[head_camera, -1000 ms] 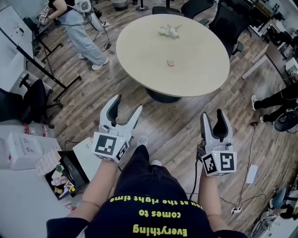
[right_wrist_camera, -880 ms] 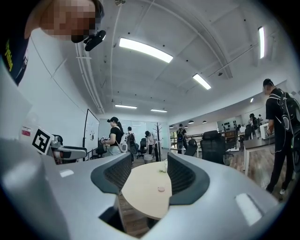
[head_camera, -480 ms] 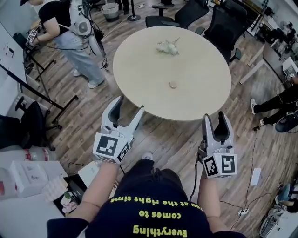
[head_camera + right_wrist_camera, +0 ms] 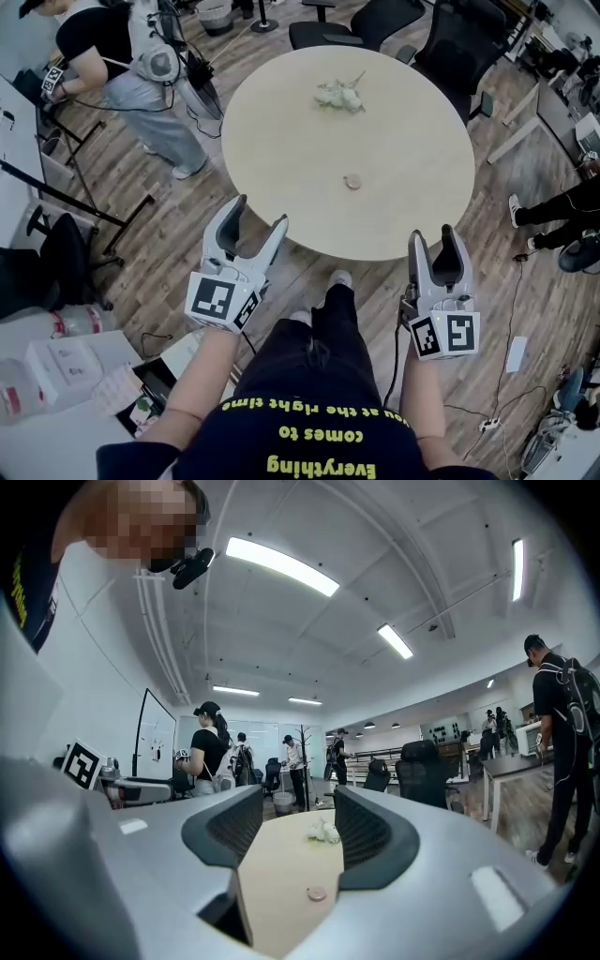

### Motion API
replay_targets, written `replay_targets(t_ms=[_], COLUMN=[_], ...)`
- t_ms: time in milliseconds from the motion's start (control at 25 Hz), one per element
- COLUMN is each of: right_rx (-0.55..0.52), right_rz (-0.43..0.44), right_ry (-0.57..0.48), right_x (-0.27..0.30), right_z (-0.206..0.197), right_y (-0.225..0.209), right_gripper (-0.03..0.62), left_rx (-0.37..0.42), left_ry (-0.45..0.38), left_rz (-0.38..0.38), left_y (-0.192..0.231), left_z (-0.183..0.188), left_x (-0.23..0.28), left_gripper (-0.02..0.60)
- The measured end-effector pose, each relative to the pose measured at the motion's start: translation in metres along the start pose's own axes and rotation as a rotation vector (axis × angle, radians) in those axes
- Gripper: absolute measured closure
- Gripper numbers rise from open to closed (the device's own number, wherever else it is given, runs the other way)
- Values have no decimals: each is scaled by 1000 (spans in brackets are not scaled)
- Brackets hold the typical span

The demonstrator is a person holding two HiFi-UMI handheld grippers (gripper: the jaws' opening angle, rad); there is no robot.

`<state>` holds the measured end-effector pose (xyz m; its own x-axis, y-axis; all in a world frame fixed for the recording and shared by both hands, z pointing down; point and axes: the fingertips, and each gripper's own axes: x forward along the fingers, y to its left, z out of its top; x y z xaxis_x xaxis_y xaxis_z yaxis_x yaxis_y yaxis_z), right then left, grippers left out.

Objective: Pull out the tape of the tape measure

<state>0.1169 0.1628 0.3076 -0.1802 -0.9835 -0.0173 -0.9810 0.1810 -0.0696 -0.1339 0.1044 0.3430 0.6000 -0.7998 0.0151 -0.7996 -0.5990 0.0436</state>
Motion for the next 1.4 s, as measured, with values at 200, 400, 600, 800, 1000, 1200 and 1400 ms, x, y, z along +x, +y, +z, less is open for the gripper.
replay_targets(t_ms=[200,400,600,800,1000,1200,1400], right_rx=[13,-3,-10,-2,7,3,15], right_rz=[57,126,178,218,221,194,168], right_ry=[3,14,23,48,79,114,181], right_x=[55,118,161,188,208,220,232], right_z=[-5,-3,-3,-13,-29,-51,-88], right_y=[-21,-47,-80,-100,-112,-121,-119], right_gripper=[355,355,355,355,355,355,355], left_rx=[-1,-15,-10,-24,-26,-25,-35], left_ry=[4,5,19,21,55,99,100], left_rz=[46,72,105,146,150,112,77], left_y=[17,30,30,32,37,41,54], left_z=[-2,-1,-6,-11,-22,-36,-43], left_x=[40,93,142,171,193,217,233], left_gripper=[278,278,278,278,278,272,272])
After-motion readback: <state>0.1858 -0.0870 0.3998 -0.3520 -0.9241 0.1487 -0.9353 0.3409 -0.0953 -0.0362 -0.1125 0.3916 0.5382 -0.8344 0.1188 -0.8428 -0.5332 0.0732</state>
